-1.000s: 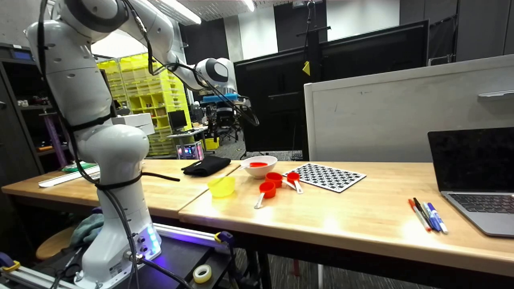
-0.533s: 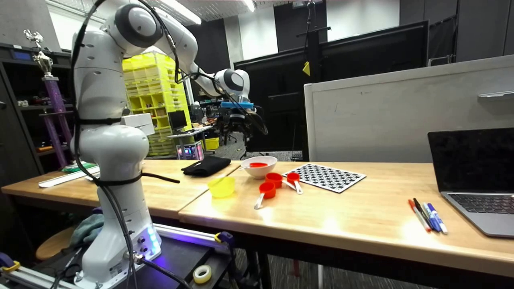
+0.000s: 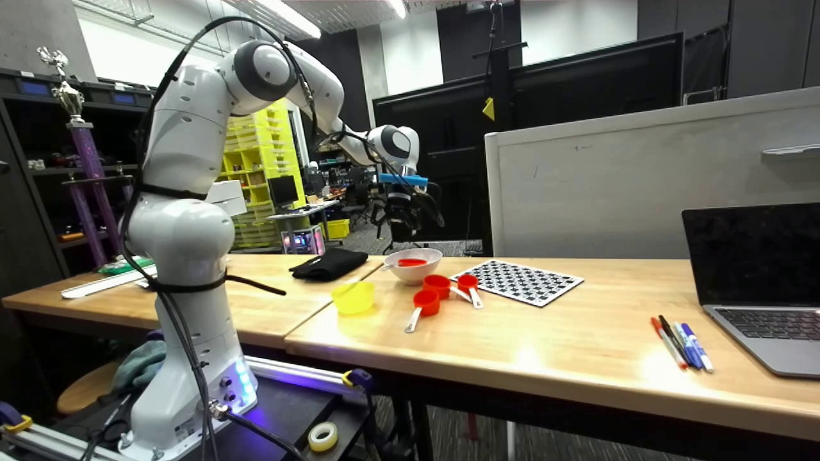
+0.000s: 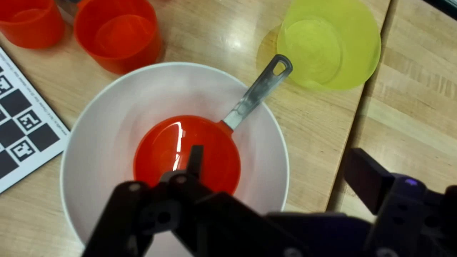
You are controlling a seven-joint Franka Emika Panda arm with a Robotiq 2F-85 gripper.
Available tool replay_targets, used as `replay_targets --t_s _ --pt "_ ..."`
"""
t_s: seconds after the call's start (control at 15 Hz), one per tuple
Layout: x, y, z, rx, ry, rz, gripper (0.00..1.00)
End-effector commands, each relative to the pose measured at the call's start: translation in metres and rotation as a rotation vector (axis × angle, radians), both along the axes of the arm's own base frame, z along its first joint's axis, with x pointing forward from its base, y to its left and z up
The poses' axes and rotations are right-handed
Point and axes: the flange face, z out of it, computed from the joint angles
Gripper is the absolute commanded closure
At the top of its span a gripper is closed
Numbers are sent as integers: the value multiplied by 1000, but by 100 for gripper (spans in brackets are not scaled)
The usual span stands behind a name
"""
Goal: Move the white bowl to the left.
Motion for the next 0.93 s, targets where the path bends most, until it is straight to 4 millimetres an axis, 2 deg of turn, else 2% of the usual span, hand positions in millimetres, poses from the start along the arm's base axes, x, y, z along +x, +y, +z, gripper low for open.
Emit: replay_targets --t_s 0.0,0.13,0.33,0.6,0.87 --pt "17 -8 -5 38 14 15 0" --pt "21 -9 -11 43 20 -3 0" --pt "24 5 -16 52 -13 -74 0" --pt "35 33 -19 38 -157 -158 0" --pt "33 45 -33 -47 -292 -196 0"
